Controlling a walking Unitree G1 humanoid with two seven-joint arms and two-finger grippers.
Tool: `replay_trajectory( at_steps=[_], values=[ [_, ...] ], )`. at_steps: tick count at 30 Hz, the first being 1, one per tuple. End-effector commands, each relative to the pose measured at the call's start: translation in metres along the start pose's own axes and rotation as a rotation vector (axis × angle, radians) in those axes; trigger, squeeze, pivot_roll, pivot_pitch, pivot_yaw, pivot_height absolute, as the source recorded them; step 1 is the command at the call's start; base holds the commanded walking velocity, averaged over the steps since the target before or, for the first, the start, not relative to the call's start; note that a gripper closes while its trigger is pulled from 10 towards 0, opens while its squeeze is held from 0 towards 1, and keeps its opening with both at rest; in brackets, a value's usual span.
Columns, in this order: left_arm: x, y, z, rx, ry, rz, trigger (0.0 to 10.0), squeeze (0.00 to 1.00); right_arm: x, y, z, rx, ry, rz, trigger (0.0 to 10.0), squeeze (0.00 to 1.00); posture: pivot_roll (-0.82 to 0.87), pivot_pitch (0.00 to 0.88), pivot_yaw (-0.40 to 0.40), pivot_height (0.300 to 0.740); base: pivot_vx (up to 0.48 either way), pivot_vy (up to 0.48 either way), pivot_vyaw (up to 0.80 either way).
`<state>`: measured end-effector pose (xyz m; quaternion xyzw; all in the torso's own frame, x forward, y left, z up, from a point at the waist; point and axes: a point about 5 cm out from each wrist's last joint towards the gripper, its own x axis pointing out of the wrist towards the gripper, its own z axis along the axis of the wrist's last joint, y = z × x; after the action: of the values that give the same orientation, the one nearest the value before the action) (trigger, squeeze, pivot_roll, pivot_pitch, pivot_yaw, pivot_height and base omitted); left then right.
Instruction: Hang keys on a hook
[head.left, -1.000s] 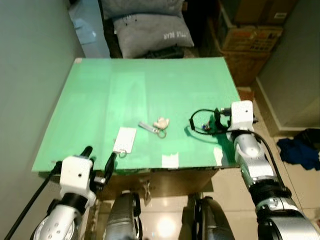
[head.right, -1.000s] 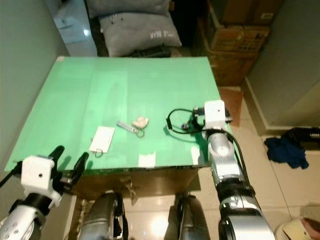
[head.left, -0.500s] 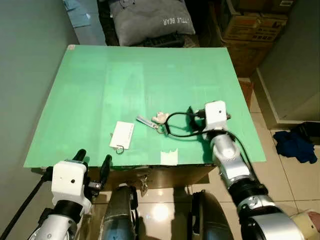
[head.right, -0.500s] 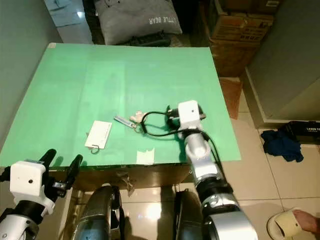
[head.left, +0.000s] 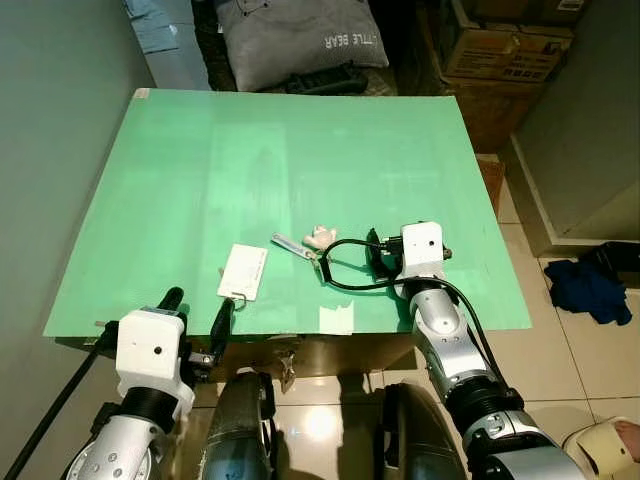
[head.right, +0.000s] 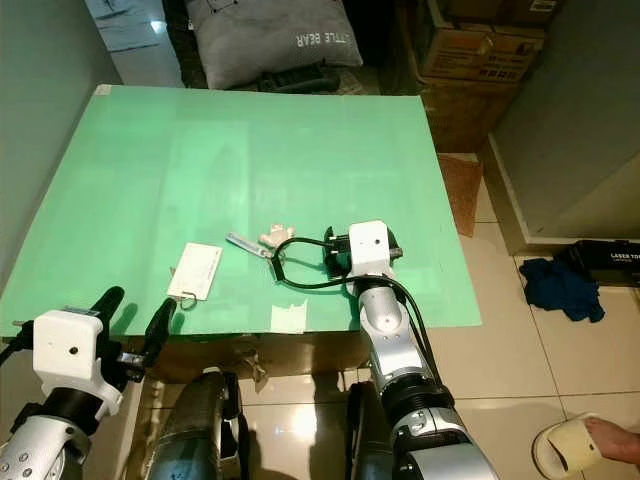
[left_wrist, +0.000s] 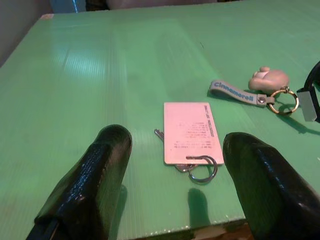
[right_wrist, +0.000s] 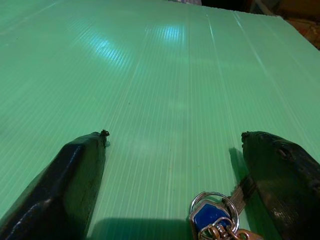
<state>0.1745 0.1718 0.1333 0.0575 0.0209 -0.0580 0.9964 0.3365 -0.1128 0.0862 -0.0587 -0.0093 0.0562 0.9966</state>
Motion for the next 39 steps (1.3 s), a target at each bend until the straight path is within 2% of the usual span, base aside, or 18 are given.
replay_trajectory(
  at_steps=[1,6,15,17,20,28,39],
  values=[
    [-0.001,0.000,-0.001,0.006,0.012,0.005,10.0,0.00,-0.005,-0.007,-0.003,-0.033,-0.009,-0.035,10.0,0.00,0.23,0.268,-0.033,0.646,0.000,0.000,0.00],
    [0.000,0.001,-0.001,0.020,0.010,0.014,10.0,0.00,-0.007,-0.011,0.004,-0.064,-0.062,-0.065,10.0,0.00,0.23,0.265,-0.032,0.646,0.000,0.000,0.00],
    [0.004,0.002,-0.001,0.042,-0.003,0.031,10.0,0.00,-0.032,-0.004,0.004,-0.033,-0.125,-0.135,10.0,0.00,0.22,0.263,-0.023,0.646,0.000,0.000,0.00],
    [0.004,0.002,-0.001,0.043,-0.003,0.028,10.0,0.00,-0.040,-0.001,-0.002,-0.020,-0.106,-0.135,10.0,0.00,0.21,0.262,-0.020,0.646,0.000,0.000,0.00],
    [0.006,0.002,-0.001,0.044,-0.004,0.024,10.0,0.00,-0.043,-0.002,-0.007,-0.009,-0.081,-0.149,10.0,0.00,0.21,0.261,-0.017,0.646,0.000,0.000,0.00],
    [0.009,0.001,-0.001,0.049,-0.011,0.013,10.0,0.00,-0.038,-0.025,-0.012,0.032,-0.023,-0.232,10.0,0.00,0.20,0.253,-0.011,0.646,0.000,0.000,0.00],
    [0.011,0.002,-0.001,0.054,-0.017,0.015,10.0,0.00,-0.019,-0.035,-0.006,0.010,-0.014,-0.200,10.0,0.00,0.21,0.235,-0.018,0.646,0.000,0.000,0.00]
  ],
)
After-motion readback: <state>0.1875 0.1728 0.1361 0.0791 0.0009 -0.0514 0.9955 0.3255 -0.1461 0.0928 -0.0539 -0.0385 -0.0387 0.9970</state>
